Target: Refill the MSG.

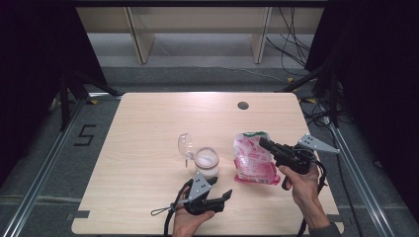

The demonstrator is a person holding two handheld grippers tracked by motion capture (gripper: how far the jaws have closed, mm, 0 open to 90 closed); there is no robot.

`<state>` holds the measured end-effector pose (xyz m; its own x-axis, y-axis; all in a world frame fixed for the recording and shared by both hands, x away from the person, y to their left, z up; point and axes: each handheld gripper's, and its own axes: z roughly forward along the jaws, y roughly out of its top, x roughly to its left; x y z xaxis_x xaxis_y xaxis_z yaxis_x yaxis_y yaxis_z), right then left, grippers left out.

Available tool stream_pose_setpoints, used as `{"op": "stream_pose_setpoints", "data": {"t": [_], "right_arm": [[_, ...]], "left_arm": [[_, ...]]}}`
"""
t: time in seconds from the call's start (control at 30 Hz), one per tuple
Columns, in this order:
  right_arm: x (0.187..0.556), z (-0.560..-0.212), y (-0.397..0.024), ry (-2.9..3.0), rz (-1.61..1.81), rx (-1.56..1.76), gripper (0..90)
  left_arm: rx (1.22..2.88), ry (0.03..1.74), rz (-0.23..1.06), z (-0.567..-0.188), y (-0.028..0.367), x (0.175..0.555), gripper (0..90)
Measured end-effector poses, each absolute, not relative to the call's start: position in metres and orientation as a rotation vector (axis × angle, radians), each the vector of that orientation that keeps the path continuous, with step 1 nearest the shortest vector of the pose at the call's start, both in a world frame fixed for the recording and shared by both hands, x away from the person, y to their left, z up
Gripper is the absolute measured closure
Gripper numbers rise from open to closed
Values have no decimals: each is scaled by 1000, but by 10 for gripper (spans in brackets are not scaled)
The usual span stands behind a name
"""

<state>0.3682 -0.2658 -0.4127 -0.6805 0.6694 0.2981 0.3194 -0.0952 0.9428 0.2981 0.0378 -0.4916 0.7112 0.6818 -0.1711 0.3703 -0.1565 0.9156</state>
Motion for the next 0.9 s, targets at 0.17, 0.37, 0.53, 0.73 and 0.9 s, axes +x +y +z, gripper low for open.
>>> {"op": "stream_pose_setpoints", "data": {"t": [0.17,0.37,0.53,0.73,0.9], "right_arm": [[364,-419,-273,1862,1867,1150,900],[364,-427,-285,1850,1835,1172,900],[365,-436,-297,1832,1813,1218,900],[369,-445,-306,1832,1767,1252,900],[368,-449,-309,1847,1696,1292,900]], "left_arm": [[1809,856,379,-484,54,298,337],[1886,878,435,-473,70,297,331],[1956,874,461,-465,83,297,329],[1936,874,427,-461,97,301,329],[1939,865,444,-458,107,303,326]]}}
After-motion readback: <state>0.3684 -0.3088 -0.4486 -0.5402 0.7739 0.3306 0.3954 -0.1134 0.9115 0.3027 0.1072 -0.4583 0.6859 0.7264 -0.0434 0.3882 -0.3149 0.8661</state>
